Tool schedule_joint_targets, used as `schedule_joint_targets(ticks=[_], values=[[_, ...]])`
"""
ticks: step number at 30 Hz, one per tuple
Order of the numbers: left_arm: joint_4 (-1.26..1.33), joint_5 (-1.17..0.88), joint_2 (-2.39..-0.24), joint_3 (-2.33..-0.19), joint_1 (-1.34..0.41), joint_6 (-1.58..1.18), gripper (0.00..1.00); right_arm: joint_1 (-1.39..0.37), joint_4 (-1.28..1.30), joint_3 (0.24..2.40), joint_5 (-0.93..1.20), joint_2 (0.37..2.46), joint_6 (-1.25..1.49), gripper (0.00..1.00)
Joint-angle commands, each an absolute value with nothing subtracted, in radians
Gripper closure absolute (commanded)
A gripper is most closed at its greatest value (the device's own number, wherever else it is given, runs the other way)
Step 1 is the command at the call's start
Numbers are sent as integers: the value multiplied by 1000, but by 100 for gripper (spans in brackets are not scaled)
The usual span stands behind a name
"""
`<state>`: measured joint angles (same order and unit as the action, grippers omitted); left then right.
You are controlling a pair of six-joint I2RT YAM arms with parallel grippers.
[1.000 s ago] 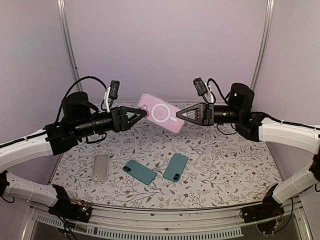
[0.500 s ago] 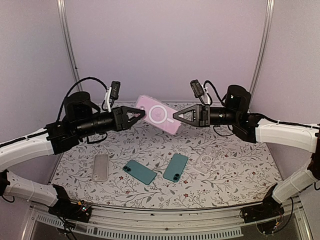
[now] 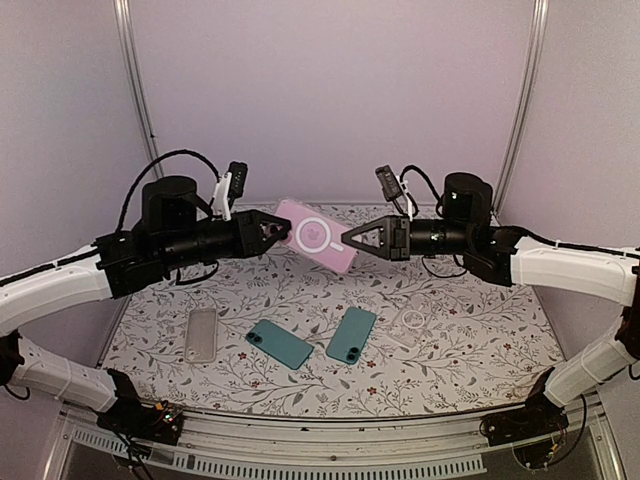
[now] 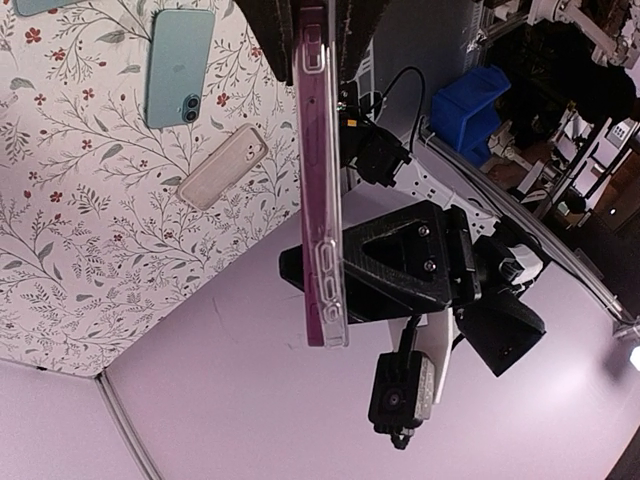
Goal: Take the phone out of the phone case
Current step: Pass from the right arm to the left
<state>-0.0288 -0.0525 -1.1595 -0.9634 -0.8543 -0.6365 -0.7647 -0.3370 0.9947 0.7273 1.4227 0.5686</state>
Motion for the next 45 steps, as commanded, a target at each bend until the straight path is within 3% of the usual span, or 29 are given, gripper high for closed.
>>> schedule_joint_targets(ticks=[1, 30, 45], values=[[-131, 41, -1203, -1032, -889, -603, 61, -780, -339, 1053, 678, 1413, 512, 100], [-366, 217, -1387, -1218, -920, -645, 59, -882, -156, 1172, 386, 1460, 321, 100], [-332, 200, -1412, -1223, -919, -646, 56, -902, -157, 1175, 334, 1500, 311, 100]])
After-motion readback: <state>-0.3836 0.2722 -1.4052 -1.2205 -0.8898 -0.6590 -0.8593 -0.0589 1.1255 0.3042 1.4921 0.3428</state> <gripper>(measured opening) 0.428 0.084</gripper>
